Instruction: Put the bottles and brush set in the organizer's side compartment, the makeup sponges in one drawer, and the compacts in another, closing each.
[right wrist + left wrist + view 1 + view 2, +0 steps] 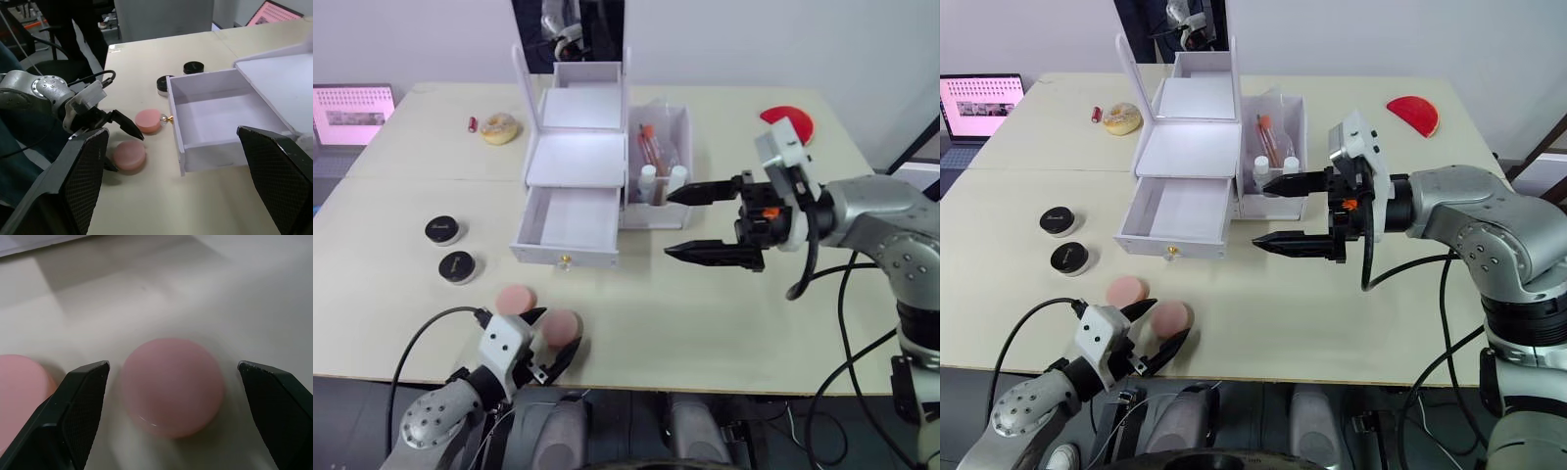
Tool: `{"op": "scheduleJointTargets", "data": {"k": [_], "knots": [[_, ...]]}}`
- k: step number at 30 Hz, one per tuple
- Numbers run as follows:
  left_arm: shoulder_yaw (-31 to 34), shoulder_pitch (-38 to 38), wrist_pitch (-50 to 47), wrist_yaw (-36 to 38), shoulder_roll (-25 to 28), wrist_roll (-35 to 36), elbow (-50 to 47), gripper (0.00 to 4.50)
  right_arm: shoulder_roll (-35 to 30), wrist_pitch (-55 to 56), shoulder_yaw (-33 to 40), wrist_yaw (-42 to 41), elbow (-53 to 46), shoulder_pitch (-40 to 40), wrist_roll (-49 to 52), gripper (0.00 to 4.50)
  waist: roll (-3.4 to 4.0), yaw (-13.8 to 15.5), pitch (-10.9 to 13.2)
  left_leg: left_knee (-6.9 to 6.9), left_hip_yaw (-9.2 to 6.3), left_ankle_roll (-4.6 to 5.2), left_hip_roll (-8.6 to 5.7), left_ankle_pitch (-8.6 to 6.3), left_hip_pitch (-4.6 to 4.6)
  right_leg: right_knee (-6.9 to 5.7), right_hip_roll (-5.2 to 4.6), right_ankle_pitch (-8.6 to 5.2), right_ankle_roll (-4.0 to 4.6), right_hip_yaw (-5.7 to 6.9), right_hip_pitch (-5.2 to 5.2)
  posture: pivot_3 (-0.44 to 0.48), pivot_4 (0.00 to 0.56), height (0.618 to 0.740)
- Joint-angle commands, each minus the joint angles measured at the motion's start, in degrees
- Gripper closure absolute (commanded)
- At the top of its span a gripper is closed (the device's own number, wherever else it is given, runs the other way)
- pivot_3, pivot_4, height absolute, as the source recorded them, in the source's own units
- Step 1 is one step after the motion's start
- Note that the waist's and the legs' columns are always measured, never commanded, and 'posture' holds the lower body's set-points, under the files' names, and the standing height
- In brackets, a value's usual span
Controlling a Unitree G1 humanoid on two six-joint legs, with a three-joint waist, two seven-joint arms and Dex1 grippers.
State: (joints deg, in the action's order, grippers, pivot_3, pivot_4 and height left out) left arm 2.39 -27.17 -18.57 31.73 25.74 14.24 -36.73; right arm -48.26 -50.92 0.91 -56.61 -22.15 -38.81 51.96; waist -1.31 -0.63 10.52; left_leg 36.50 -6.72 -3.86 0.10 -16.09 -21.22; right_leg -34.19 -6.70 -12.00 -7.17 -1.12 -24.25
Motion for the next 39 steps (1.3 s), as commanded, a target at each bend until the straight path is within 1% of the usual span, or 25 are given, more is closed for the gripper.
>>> {"op": "scheduleJointTargets", "data": {"k": [1,7,8,12,14,16,19,21,26,29,34,39], "knots": [[-0.2,0.0,-1.4,-0.5,0.4,0.7,-1.8,0.08,-0.4,0.0,2.0,0.5,-1.0,-1.1,0.2,0.0,0.01,0.0,0.0,0.0,0.0,0.0,0.0,0.0,0.01,-0.02,0.0,0.0,0.0,0.0,0.0,0.0,0.15,0.739],[1.9,0.6,-7.0,-1.0,1.7,3.4,-5.3,0.08,-0.4,-0.3,2.3,1.3,-1.5,-0.8,0.5,0.0,0.02,-0.1,0.0,0.0,0.0,0.0,0.0,0.0,0.02,-0.03,0.0,0.0,0.0,0.0,0.0,0.0,0.15,0.739],[2.0,1.2,-9.6,-0.8,3.5,3.2,-6.6,0.08,-0.3,-0.4,2.5,1.6,-1.6,-0.7,0.7,0.0,0.02,-0.1,0.0,0.0,0.0,0.0,0.0,0.0,0.02,-0.03,0.0,0.0,0.0,0.0,0.0,0.0,0.15,0.739],[4.6,7.3,-26.8,-4.6,7.6,7.3,-13.9,0.08,0.6,-0.5,3.0,3.3,-2.6,0.9,1.0,0.0,0.01,0.1,0.0,0.03,-0.06,0.01,0.0,0.01,0.0,-0.07,0.01,0.0,0.0,0.02,0.0,0.0,0.15,0.739],[4.8,8.7,-30.8,-5.5,8.4,8.2,-15.1,0.08,1.0,-0.6,3.0,3.8,-2.9,1.2,1.0,0.0,0.02,-0.1,0.0,0.07,-0.05,0.01,0.0,0.01,0.0,-0.08,0.01,0.01,-0.02,0.02,0.02,0.0,0.15,0.739],[3.5,9.2,-32.8,-5.3,10.3,7.9,-15.8,0.08,1.6,-0.6,3.3,4.7,-3.5,1.5,1.3,0.0,0.03,-0.4,0.0,0.08,-0.04,0.01,0.0,0.01,0.01,-0.07,0.01,0.01,-0.02,0.01,0.02,0.0,0.15,0.739],[0.6,8.9,-31.0,-4.6,12.7,5.6,-14.3,0.08,2.4,-0.7,3.7,5.8,-4.4,1.9,1.7,0.0,0.04,-0.4,0.0,-0.04,-0.05,0.01,0.0,0.01,0.07,-0.08,0.04,0.0,-0.02,0.01,-0.02,0.0,0.15,0.739],[-0.1,8.4,-29.6,-4.5,12.7,5.3,-12.8,0.08,2.6,-0.9,3.9,6.4,-4.8,2.0,1.9,0.0,0.07,-0.2,0.0,-0.08,-0.05,0.01,0.0,0.01,0.06,-0.07,0.03,0.0,-0.01,0.01,-0.04,0.0,0.15,0.739],[-1.4,6.0,-22.6,-3.6,13.0,1.9,-6.0,0.08,2.4,-1.3,4.8,8.1,-6.0,2.7,2.8,0.0,0.08,0.0,-0.1,-0.04,-0.04,0.01,0.0,0.01,0.03,-0.04,0.03,0.0,0.0,0.0,-0.02,0.0,0.15,0.739],[-2.4,5.2,-19.4,-2.9,12.9,0.9,-4.0,0.08,2.1,-1.4,5.1,8.8,-6.4,3.1,3.3,0.0,0.19,0.0,-0.1,-0.03,-0.04,0.01,0.0,0.01,0.06,-0.05,0.03,0.0,0.01,0.01,-0.02,0.0,0.15,0.739],[-3.7,5.7,-16.7,-2.3,12.6,0.3,-2.0,0.08,1.8,-1.5,5.4,9.6,-6.9,3.6,3.5,0.0,0.27,0.0,-0.2,-0.01,-0.04,0.02,0.0,0.01,0.09,-0.06,0.02,0.01,0.03,0.01,0.02,0.0,0.15,0.739],[-4.3,7.2,-16.5,-1.9,12.6,0.5,-1.6,0.08,1.8,-1.6,5.5,10.2,-7.3,4.0,3.7,0.0,0.46,0.1,-0.3,0.08,-0.04,0.02,0.0,0.01,0.05,-0.05,0.03,0.01,0.03,0.0,0.06,0.0,0.15,0.739]]}}
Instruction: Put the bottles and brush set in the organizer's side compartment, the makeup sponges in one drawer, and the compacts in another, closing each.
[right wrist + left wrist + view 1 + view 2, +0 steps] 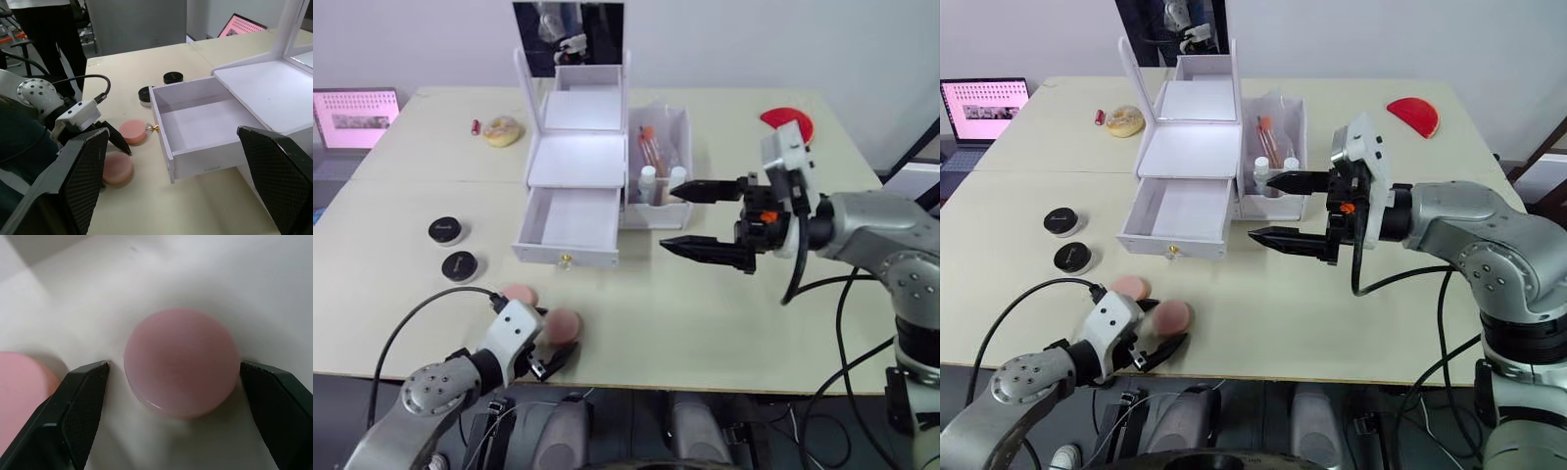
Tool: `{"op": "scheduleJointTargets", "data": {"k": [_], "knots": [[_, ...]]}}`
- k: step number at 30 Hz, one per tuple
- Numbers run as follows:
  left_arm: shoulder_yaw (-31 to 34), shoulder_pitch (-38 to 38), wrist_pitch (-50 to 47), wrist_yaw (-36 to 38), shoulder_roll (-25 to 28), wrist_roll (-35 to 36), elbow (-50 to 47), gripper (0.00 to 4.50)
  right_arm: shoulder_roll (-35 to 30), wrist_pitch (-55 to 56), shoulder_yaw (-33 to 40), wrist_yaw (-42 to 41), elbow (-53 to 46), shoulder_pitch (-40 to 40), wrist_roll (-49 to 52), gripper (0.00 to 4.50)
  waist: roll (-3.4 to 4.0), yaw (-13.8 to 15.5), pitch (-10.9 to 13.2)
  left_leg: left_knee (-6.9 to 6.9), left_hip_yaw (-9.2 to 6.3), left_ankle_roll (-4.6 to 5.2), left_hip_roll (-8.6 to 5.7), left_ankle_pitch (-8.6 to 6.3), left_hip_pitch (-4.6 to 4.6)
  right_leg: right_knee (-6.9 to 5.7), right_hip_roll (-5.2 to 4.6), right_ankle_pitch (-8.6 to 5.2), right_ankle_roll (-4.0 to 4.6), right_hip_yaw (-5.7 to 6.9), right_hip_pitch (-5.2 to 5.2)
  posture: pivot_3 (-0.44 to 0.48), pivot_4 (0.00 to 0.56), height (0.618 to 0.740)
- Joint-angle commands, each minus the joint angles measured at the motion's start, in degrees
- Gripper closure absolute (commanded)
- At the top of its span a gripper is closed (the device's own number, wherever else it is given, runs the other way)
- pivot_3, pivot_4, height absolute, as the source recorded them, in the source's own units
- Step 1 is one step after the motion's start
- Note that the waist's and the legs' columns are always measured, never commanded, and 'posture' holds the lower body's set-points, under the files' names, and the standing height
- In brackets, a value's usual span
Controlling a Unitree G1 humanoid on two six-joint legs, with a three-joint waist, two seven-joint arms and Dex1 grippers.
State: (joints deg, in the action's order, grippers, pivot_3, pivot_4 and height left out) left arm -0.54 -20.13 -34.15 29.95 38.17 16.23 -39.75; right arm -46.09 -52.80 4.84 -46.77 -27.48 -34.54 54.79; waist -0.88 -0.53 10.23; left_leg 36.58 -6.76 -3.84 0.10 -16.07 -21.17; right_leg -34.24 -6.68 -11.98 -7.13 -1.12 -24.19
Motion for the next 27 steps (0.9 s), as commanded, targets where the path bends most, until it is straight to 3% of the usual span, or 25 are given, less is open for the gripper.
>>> {"op": "scheduleJointTargets", "data": {"k": [1,3,4,8,18,22,27], "knots": [[-1.4,0.4,-1.1,-0.1,0.1,-1.3,1.2,0.08,-0.4,0.2,1.6,0.5,-2.1,-0.3,0.9,0.0,0.05,0.0,0.0,0.01,0.0,0.0,0.0,0.0,0.0,0.0,0.0,0.0,0.0,0.0,0.01,0.0,0.15,0.739],[-1.5,0.9,-1.8,-0.1,0.2,-1.0,0.6,0.08,-0.5,0.2,1.6,0.5,-2.1,-0.1,0.8,0.0,0.05,0.0,0.0,0.02,0.0,0.0,0.0,0.0,0.0,-0.01,0.0,0.0,-0.01,0.0,0.02,0.0,0.15,0.739],[-1.4,1.1,-2.2,0.0,0.3,-0.8,0.2,0.31,-0.5,0.3,1.6,0.6,-2.2,0.0,0.7,0.0,0.05,0.0,0.0,0.03,0.0,0.0,0.0,0.0,0.0,-0.01,0.0,0.0,-0.01,0.0,0.02,0.0,0.15,0.739],[-0.7,1.3,-3.7,0.3,0.8,0.0,-1.4,1.79,-0.5,0.3,1.6,0.8,-2.2,0.1,0.7,0.0,0.05,-0.1,0.0,0.03,0.0,0.0,0.0,0.0,0.0,-0.01,0.0,0.0,-0.01,0.0,0.01,0.0,0.15,0.739],[5.5,1.1,-8.3,2.8,3.2,4.2,-5.9,1.82,-0.1,1.1,1.1,0.8,-1.7,0.6,-0.2,0.0,0.02,-0.4,0.0,-0.03,0.0,0.0,0.0,0.0,-0.07,0.01,0.0,0.0,0.0,0.0,-0.1,0.0,0.15,0.739],[16.3,0.3,-6.9,11.1,6.7,11.3,-6.3,1.82,0.2,1.8,0.8,0.4,-1.0,0.6,-1.0,0.0,-0.02,-0.3,0.0,-0.04,0.0,0.0,0.0,0.0,-0.09,0.0,0.0,0.0,0.0,0.01,-0.13,0.0,0.15,0.739],[38.8,0.6,-8.8,33.6,17.3,28.2,0.0,1.82,0.5,3.4,0.1,-1.0,0.1,0.7,-2.4,0.0,-0.05,-0.3,0.1,-0.03,-0.01,0.0,0.01,0.0,-0.13,0.01,0.0,-0.01,0.01,0.04,-0.19,0.0,0.15,0.739]]}}
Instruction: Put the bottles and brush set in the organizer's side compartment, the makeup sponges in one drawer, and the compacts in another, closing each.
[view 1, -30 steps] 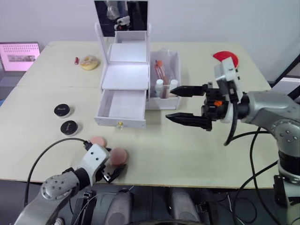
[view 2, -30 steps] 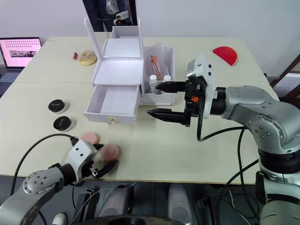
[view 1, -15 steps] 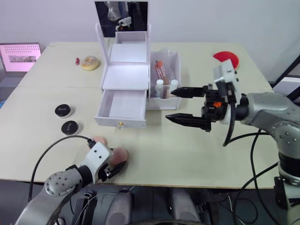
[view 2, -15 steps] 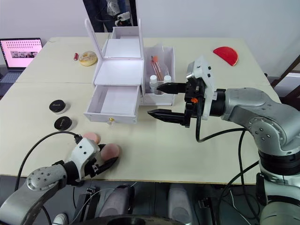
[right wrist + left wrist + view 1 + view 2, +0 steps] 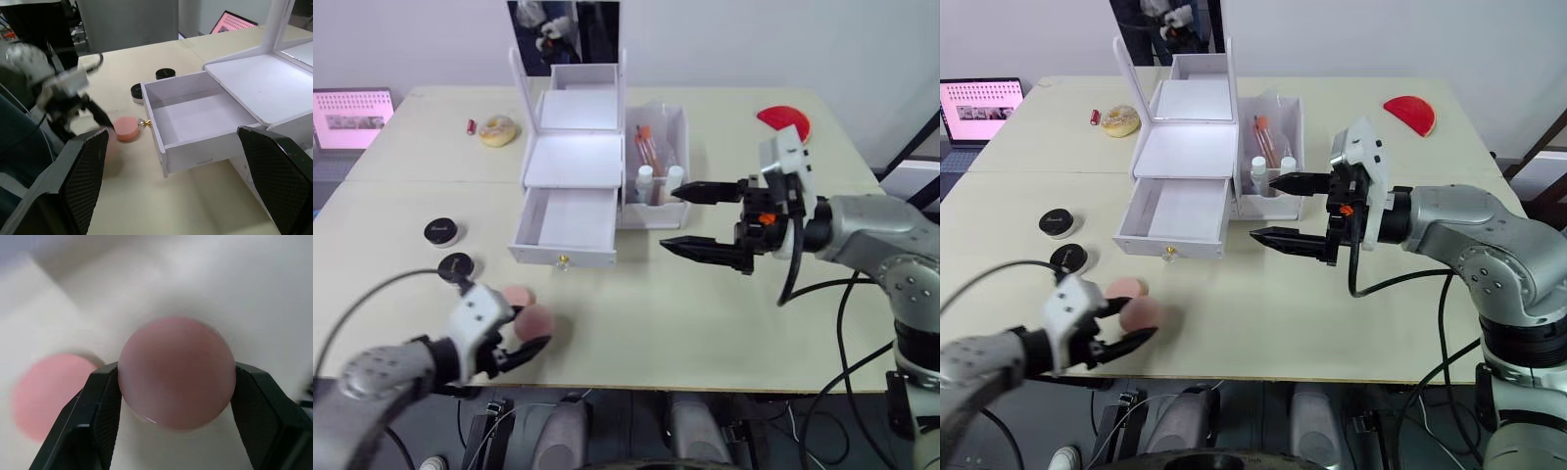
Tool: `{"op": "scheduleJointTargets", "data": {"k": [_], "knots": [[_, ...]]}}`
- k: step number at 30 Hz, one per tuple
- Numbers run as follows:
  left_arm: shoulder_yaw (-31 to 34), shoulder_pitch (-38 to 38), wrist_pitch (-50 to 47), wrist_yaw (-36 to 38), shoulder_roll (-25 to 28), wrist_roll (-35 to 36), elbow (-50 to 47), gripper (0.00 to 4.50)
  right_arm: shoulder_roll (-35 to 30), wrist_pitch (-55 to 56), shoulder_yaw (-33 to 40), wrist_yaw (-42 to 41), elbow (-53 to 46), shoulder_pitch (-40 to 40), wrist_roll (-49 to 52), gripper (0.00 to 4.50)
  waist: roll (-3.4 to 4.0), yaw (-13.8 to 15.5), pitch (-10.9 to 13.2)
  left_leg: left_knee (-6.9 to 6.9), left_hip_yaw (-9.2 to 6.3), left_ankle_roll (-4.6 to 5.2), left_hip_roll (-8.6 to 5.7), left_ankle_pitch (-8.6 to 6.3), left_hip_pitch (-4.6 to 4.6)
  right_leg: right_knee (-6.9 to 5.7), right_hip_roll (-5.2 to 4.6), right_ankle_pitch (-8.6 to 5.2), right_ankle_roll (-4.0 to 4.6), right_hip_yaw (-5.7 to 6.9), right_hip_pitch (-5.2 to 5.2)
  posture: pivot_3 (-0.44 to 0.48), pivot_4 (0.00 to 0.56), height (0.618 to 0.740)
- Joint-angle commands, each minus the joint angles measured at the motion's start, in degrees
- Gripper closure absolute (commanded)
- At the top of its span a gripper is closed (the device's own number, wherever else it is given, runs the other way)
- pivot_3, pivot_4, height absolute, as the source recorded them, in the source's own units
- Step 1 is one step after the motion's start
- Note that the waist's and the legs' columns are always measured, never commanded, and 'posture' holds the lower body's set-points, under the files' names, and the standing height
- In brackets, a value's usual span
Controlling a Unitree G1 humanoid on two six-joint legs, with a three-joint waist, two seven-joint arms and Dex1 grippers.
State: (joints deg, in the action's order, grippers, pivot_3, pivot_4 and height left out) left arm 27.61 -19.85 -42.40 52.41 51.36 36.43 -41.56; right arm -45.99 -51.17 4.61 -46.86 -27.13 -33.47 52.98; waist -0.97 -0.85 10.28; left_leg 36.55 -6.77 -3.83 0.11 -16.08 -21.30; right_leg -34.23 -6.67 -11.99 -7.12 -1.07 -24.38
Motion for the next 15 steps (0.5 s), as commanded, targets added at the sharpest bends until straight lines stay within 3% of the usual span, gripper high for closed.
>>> {"op": "scheduleJointTargets", "data": {"k": [1,4,6,10,12,15], "knots": [[12.6,0.2,-0.5,13.6,5.5,9.2,2.8,1.82,0.5,1.9,0.3,-1.1,-0.2,-0.4,-0.7,0.0,0.05,0.0,0.0,0.0,0.01,0.0,0.0,0.0,-0.01,0.02,-0.01,0.0,0.0,-0.01,0.0,0.0,0.15,0.739],[17.5,5.0,-3.8,18.5,11.9,14.1,9.7,1.82,0.9,2.3,0.0,-1.6,0.1,-0.7,-1.0,0.0,-0.03,0.1,0.0,-0.03,0.03,0.0,0.0,0.0,-0.04,0.1,-0.02,0.0,0.0,-0.01,0.0,0.0,0.15,0.739],[17.0,11.1,-3.7,22.3,17.9,14.7,17.0,1.82,1.2,2.7,-0.2,-1.8,0.3,-1.0,-1.2,0.0,-0.21,0.1,0.2,-0.09,-0.01,0.0,0.0,0.0,-0.03,0.04,0.0,-0.01,-0.01,0.02,-0.03,0.0,0.15,0.739],[2.2,30.6,-0.6,20.5,23.2,12.8,28.3,1.82,2.0,3.1,-1.0,-1.7,0.4,-1.2,-1.9,0.0,-0.16,-0.1,0.2,-0.09,-0.02,0.0,0.0,0.0,-0.02,0.05,0.02,-0.01,0.0,0.01,-0.01,0.0,0.15,0.739],[-9.0,42.5,2.5,22.5,21.9,7.7,33.5,1.82,2.5,2.8,-1.3,-1.3,0.0,-1.6,-1.8,0.0,-0.14,0.0,0.2,-0.14,-0.01,0.0,0.0,0.0,0.02,0.09,0.02,0.0,-0.01,-0.02,0.03,0.0,0.15,0.739],[-20.4,54.5,5.2,26.4,18.2,1.6,40.0,1.82,2.7,2.2,-1.7,-1.2,-0.4,-2.3,-1.6,0.0,-0.14,-0.1,0.2,-0.33,-0.01,-0.02,0.0,0.02,0.07,0.03,0.05,0.01,-0.07,-0.02,-0.04,0.0,0.15,0.739]]}}
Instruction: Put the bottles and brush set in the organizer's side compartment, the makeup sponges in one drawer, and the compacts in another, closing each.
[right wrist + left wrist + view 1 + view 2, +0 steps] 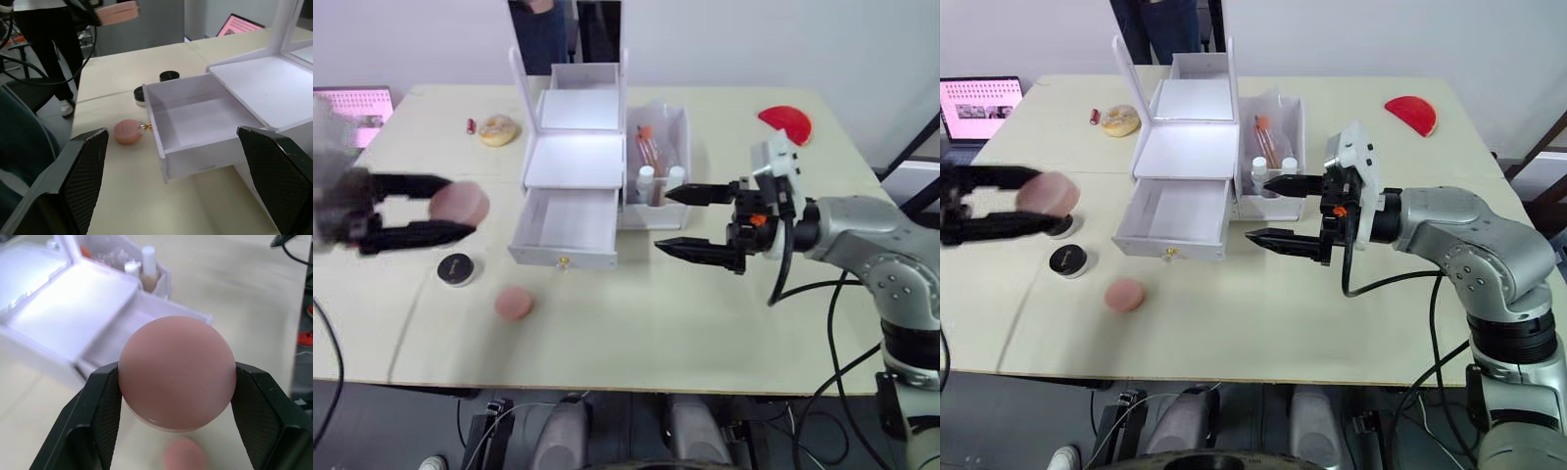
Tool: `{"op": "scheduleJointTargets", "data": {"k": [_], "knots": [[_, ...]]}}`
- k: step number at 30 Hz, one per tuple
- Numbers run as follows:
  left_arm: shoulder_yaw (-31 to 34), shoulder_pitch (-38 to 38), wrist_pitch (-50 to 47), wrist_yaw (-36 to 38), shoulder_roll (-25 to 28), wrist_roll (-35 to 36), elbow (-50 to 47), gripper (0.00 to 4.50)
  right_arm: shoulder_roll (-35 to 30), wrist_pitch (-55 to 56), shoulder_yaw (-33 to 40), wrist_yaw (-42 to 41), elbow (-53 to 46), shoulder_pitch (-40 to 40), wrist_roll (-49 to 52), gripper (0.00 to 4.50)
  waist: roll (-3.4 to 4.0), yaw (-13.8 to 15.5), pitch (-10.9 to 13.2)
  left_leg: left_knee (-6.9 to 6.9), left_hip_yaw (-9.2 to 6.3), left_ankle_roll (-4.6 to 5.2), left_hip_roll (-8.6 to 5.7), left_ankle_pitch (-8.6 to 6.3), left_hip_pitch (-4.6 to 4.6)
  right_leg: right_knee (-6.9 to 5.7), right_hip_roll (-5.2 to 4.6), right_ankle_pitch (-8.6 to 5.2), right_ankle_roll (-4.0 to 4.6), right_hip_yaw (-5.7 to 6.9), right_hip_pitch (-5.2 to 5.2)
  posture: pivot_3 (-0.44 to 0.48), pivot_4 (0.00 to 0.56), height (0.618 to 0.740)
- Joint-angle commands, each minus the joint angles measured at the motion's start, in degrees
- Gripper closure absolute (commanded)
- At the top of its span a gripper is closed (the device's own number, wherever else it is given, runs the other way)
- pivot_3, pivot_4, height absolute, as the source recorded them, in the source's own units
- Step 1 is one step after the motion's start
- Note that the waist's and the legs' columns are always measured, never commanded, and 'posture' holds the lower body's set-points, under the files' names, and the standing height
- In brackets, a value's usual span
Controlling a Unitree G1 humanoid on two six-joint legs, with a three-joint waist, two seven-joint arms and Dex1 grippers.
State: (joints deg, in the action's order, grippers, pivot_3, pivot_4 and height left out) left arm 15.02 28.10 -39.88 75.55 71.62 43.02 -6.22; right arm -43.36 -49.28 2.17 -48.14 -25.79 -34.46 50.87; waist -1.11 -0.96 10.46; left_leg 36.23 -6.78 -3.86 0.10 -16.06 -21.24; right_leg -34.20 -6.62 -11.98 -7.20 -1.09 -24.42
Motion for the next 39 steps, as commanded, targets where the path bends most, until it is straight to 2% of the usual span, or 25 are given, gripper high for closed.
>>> {"op": "scheduleJointTargets", "data": {"k": [1,5,10,23,39], "knots": [[-10.7,9.6,3.5,4.4,-3.5,-6.8,6.8,1.82,0.0,0.1,0.6,0.0,-1.8,-1.5,0.5,0.0,0.0,-0.1,0.0,-0.02,0.0,0.0,0.0,0.0,-0.01,-0.02,0.0,0.03,-0.12,0.0,-0.01,0.0,0.15,0.739],[-19.4,18.8,8.2,7.8,-10.2,-14.4,15.3,1.82,-0.1,-0.4,-0.3,-0.1,-2.0,-2.4,0.1,0.0,-0.02,-0.3,0.0,-0.05,0.0,0.0,0.0,0.0,-0.07,-0.01,0.03,0.06,-0.3,0.0,-0.08,0.0,0.15,0.739],[-22.6,21.0,10.7,11.4,-13.5,-18.1,19.0,1.82,0.3,-0.5,-1.4,0.9,-2.3,-3.9,-0.5,0.0,-0.03,-0.4,0.0,-0.07,0.0,0.01,0.0,0.0,-0.1,0.04,0.03,0.02,-0.37,-0.02,-0.09,0.0,0.15,0.739],[-22.1,17.4,11.8,13.1,-15.6,-20.7,16.7,1.82,0.9,-1.7,-1.2,3.5,-1.5,-6.4,-0.9,0.0,-0.04,-0.2,0.0,0.0,-0.03,0.01,0.0,0.0,-0.11,-0.08,0.03,0.0,-0.4,-0.03,-0.09,0.0,0.15,0.739],[-22.1,17.7,15.2,10.8,-18.6,-24.8,21.5,1.82,1.7,-2.3,-0.5,4.6,-1.7,-6.8,-0.9,0.0,-0.04,-0.2,0.0,0.03,-0.03,0.01,0.0,0.01,-0.04,-0.21,0.03,0.01,-0.41,-0.04,-0.09,0.0,0.15,0.739]]}}
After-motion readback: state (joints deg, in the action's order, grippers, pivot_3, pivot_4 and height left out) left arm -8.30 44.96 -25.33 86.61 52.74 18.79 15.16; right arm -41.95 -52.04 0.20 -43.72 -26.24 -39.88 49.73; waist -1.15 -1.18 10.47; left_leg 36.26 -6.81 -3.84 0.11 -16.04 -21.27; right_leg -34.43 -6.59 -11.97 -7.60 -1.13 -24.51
